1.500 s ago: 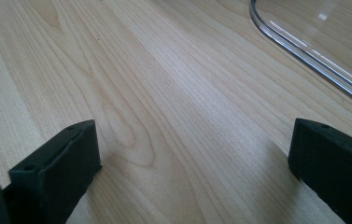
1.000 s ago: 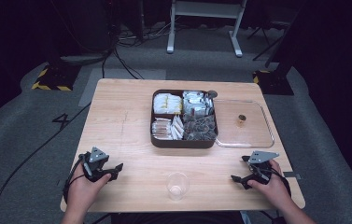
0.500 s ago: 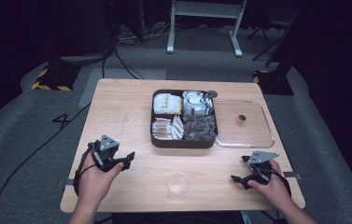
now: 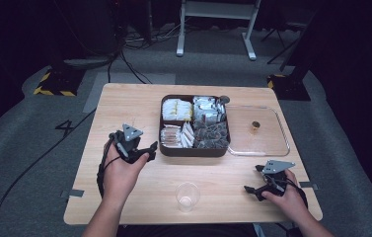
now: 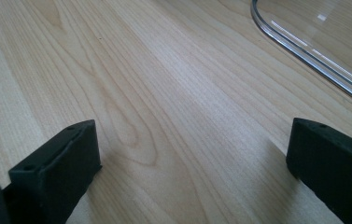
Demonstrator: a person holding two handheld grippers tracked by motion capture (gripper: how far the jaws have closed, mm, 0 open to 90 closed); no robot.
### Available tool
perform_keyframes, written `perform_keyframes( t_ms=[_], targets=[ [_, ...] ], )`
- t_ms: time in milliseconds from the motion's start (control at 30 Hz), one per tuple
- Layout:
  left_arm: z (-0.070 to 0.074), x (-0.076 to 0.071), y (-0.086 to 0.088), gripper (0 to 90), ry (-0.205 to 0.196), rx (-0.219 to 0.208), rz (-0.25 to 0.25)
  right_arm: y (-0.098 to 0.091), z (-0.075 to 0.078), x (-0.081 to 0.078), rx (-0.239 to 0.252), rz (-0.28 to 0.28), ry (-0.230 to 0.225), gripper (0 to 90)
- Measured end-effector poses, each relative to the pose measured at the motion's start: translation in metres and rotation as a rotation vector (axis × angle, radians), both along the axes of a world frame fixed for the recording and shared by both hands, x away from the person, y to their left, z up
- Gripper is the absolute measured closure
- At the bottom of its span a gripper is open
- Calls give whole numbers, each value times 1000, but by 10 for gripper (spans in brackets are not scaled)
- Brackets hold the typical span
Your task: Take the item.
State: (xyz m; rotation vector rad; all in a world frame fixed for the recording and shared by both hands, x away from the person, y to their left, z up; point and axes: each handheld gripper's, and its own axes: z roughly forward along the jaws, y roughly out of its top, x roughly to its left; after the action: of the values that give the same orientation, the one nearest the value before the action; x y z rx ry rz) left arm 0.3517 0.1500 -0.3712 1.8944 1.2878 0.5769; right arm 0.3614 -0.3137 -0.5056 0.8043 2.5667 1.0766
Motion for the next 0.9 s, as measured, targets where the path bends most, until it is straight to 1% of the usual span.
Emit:
perform_keyframes(
  t_ms=[33, 167, 200, 267, 300, 333, 367, 433, 533, 633, 667, 700, 733, 767, 800, 900],
  targets=[
    [0, 0, 0, 299, 0, 0, 0, 0, 0, 0, 0, 0, 0, 28],
    [5, 13, -8, 308, 9, -15, 12, 0, 0, 0, 0, -1, 0, 28],
    [6, 16, -9, 308, 5, -15, 20, 0, 0, 0, 0, -1, 0, 28],
    [8, 24, -11, 310, 2, -2, 21, 1, 0, 0, 1, -6, 0, 28],
    [10, 31, -13, 310, 0, -3, 26, 1, 0, -1, 1, -6, 1, 28],
    [12, 35, -15, 312, -1, -13, 31, 1, 0, -1, 2, -7, 1, 28],
    [12, 35, -15, 313, -1, -13, 31, 1, 0, -1, 2, -7, 1, 28],
    [15, 42, -18, 315, -1, -17, 28, 1, 0, -1, 2, -7, 1, 28],
    [19, 52, -21, 321, -6, -12, 19, 1, 0, 0, 2, -7, 0, 28],
    [22, 64, -24, 321, -2, -15, 2, 1, 0, 0, 2, -7, 1, 28],
    [23, 67, -24, 321, 3, -16, -2, 1, 0, 0, 2, -7, 1, 28],
    [26, 74, -25, 321, 6, -18, -12, 1, 0, 0, 2, -7, 1, 28],
    [26, 74, -25, 321, 6, -18, -12, 1, 0, 0, 2, -7, 1, 28],
    [28, 81, -25, 321, 11, -18, -15, 1, 0, 0, 2, -5, 1, 28],
    [28, 81, -25, 321, 11, -18, -15, 1, 0, 0, 2, -5, 1, 28],
    [31, 92, -25, 321, 25, -7, -13, 1, 0, 0, 2, -5, 0, 28]
  ],
)
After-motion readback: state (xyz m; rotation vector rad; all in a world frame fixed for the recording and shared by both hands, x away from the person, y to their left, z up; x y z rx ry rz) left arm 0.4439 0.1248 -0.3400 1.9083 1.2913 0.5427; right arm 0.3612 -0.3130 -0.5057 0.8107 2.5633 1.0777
